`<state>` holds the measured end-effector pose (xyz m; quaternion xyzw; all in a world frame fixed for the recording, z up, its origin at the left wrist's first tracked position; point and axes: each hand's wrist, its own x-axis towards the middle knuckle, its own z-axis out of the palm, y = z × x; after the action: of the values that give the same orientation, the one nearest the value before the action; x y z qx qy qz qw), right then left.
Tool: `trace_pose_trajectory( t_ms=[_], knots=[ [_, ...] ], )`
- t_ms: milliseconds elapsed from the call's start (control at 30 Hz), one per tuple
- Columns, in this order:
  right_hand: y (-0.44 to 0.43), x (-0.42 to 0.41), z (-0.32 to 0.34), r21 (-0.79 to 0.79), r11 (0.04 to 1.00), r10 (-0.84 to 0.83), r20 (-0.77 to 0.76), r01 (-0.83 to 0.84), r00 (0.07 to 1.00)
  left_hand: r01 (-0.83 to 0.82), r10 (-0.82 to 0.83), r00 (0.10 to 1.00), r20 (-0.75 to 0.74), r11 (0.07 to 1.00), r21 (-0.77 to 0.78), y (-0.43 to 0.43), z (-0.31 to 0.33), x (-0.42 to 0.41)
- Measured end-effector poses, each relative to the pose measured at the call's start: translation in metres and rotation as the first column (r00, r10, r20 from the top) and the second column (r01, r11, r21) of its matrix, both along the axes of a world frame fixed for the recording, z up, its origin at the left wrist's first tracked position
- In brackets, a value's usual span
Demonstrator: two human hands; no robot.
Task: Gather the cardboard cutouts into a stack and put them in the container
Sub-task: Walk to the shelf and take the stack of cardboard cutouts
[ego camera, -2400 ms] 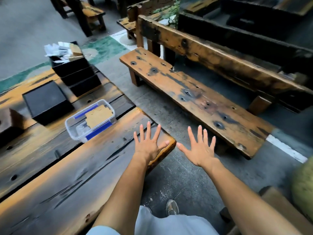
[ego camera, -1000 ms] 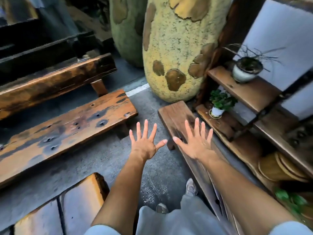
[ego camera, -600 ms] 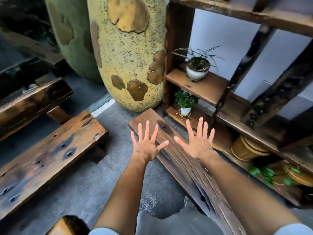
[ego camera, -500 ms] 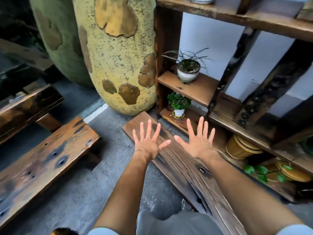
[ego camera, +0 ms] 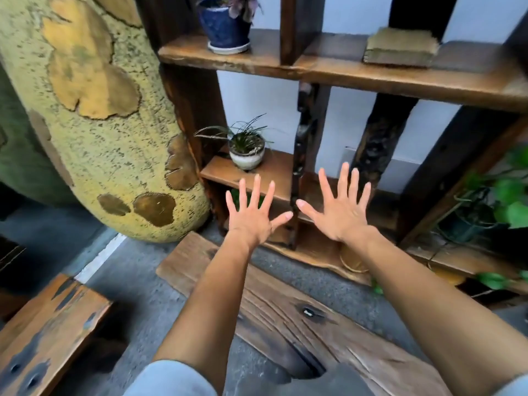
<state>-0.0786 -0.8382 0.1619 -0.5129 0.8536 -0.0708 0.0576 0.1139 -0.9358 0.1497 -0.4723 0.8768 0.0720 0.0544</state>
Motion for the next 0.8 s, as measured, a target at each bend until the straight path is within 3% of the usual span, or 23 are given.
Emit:
trace_pose_trajectory(
  t_ms=[133,367,600,800],
  knots=[
    [-0.005,-0.060,0.041,-0.132,0.990,-0.065,-0.104,0.051,0.992,0.071,-0.077,0.996,-0.038,0.988,-0.140,-0.026,0.042,-0.066],
    [-0.012,-0.131,0.099,-0.330,0.943,-0.134,-0.235,0.051,0.963,0.144,-0.185,0.972,-0.148,0.956,-0.256,-0.048,0.111,-0.151],
    [-0.021,-0.185,0.158,-0.377,0.915,-0.244,-0.236,0.143,0.941,0.176,-0.267,0.945,-0.186,0.900,-0.400,-0.079,0.173,-0.221],
    [-0.034,-0.226,0.187,-0.291,0.932,-0.285,-0.226,0.214,0.932,0.179,-0.279,0.934,-0.224,0.907,-0.381,-0.112,0.198,-0.262]
  ],
)
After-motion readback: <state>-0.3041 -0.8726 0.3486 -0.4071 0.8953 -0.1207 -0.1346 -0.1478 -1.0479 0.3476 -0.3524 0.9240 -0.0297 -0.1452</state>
